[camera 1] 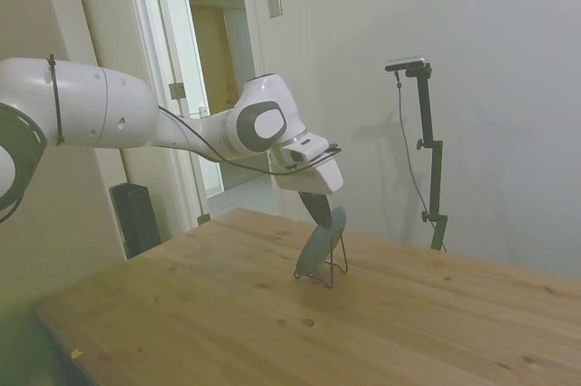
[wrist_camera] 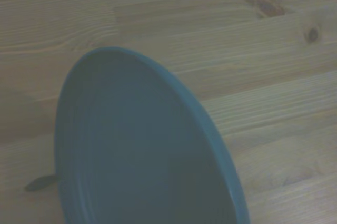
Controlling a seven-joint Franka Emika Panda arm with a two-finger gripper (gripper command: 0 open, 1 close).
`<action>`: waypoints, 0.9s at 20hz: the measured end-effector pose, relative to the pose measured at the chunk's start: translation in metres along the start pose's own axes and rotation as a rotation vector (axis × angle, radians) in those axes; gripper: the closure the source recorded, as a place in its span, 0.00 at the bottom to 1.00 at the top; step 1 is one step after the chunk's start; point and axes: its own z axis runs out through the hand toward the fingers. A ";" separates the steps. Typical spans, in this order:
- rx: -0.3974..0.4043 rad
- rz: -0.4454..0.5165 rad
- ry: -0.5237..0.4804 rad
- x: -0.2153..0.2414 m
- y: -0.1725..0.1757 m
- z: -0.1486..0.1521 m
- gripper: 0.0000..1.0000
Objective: Unload the plate
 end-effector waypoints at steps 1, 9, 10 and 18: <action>0.000 0.001 0.001 0.000 0.000 0.000 1.00; 0.007 0.005 0.008 0.004 0.000 -0.005 1.00; 0.010 0.006 0.010 0.005 -0.001 -0.007 1.00; 0.103 0.026 0.030 0.011 -0.008 -0.075 1.00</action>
